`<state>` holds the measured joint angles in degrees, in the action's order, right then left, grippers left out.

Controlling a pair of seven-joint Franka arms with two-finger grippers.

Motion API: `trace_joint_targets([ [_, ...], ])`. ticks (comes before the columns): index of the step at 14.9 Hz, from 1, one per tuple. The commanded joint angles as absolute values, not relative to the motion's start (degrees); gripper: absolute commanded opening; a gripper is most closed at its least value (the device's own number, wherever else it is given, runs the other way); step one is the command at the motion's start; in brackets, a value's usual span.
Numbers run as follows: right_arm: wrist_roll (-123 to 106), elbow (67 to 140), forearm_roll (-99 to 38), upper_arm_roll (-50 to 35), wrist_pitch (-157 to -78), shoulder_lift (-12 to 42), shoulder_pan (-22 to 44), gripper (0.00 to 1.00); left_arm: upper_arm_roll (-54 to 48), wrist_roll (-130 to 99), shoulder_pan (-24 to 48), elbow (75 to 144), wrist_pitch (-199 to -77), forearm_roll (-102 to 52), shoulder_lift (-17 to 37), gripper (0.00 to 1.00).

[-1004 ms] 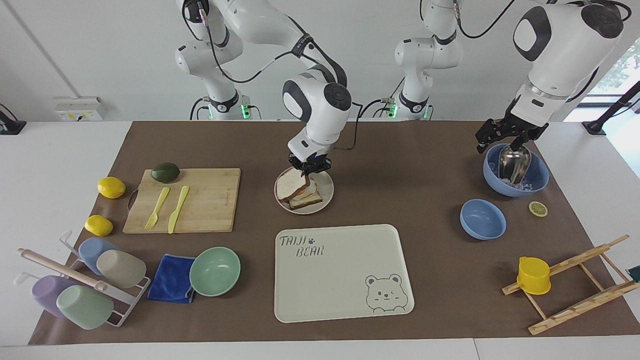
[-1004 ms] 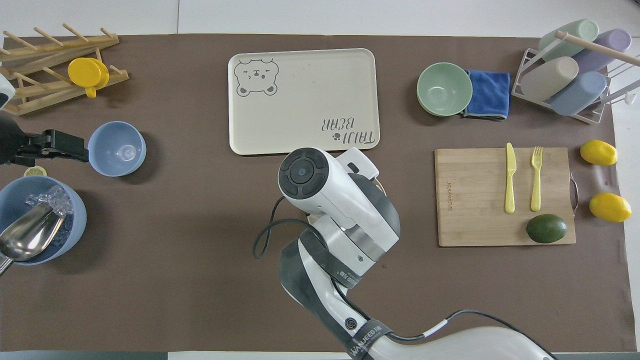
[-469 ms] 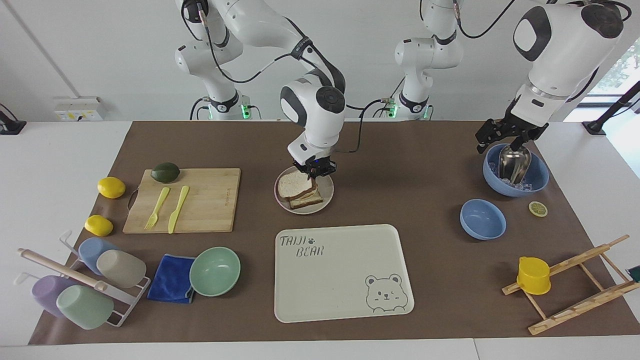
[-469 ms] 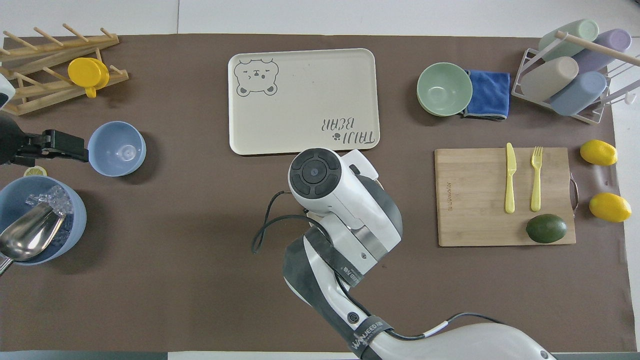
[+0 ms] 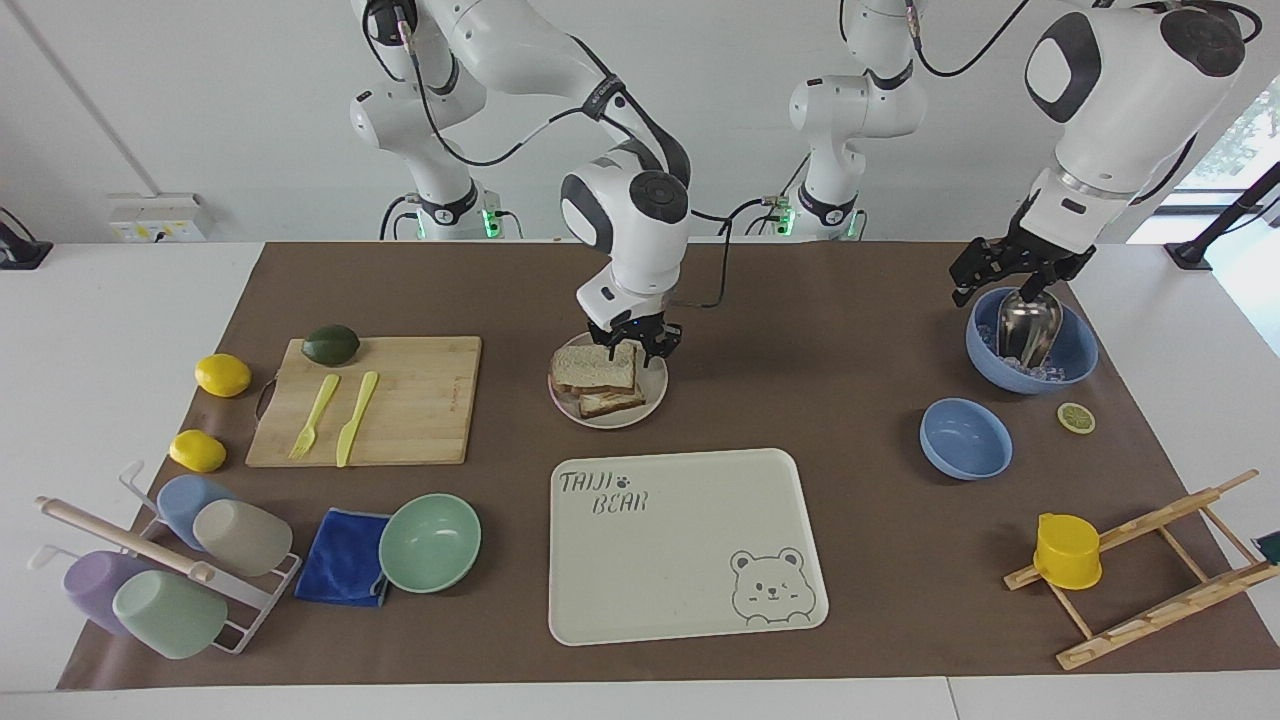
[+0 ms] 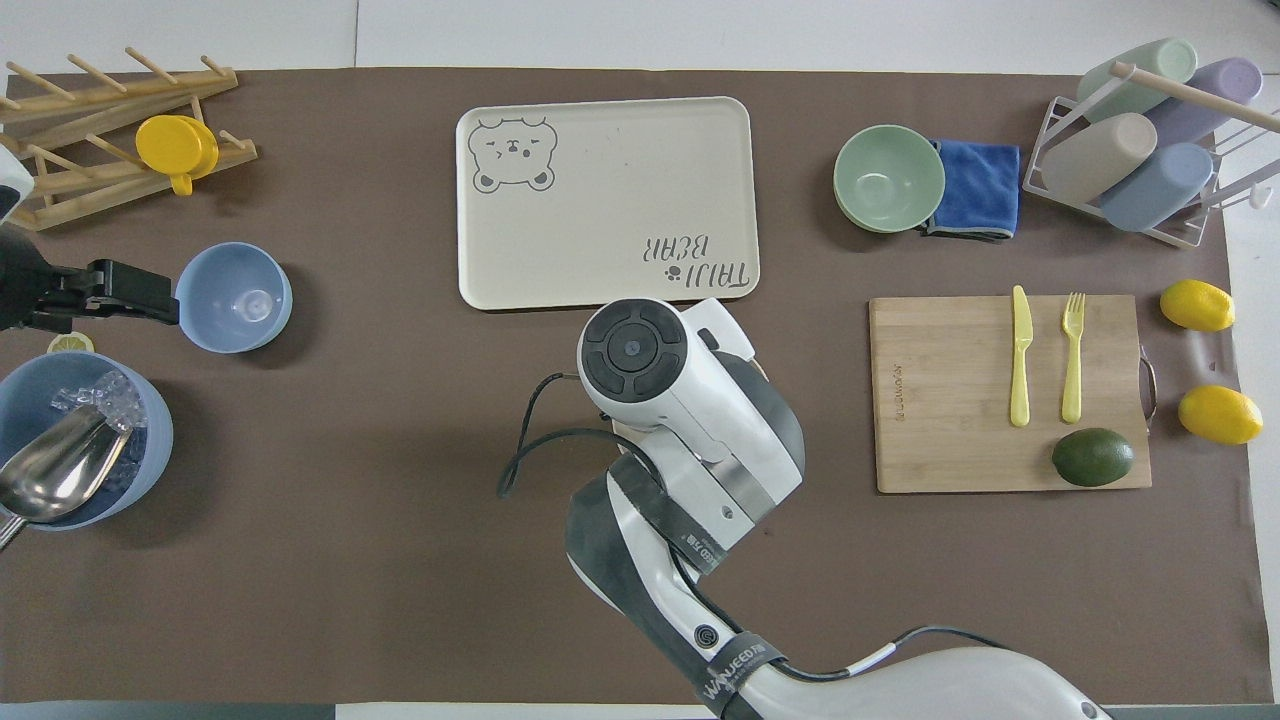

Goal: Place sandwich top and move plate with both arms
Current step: 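Reach the left gripper to the plate while the right gripper withdraws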

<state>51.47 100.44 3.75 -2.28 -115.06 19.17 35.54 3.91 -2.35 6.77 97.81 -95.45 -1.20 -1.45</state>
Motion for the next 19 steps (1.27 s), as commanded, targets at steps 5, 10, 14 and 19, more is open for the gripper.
trace_joint_targets([
  [5, 39.0, 98.9, 2.5, -2.7, -111.3, 14.1, 25.3, 0.68, 3.0, -4.6, 8.3, 100.4, -97.7, -3.3, -3.0, 1.00],
  [10, 23.0, 98.9, -2.0, -2.6, -103.5, 10.1, 12.9, 1.00, 3.1, -12.9, 16.0, 107.4, -106.2, -8.6, -2.8, 1.00],
  [14, 11.6, 99.0, -2.1, -2.5, -96.3, 6.3, 5.7, 1.00, 3.1, -17.9, 23.9, 114.3, -116.5, -10.4, -0.3, 1.00],
  [19, 4.9, 99.2, -2.1, -2.1, -89.7, 2.3, -0.9, 1.00, 3.0, -25.5, 33.6, 123.7, -134.0, -11.1, 3.4, 1.00],
])
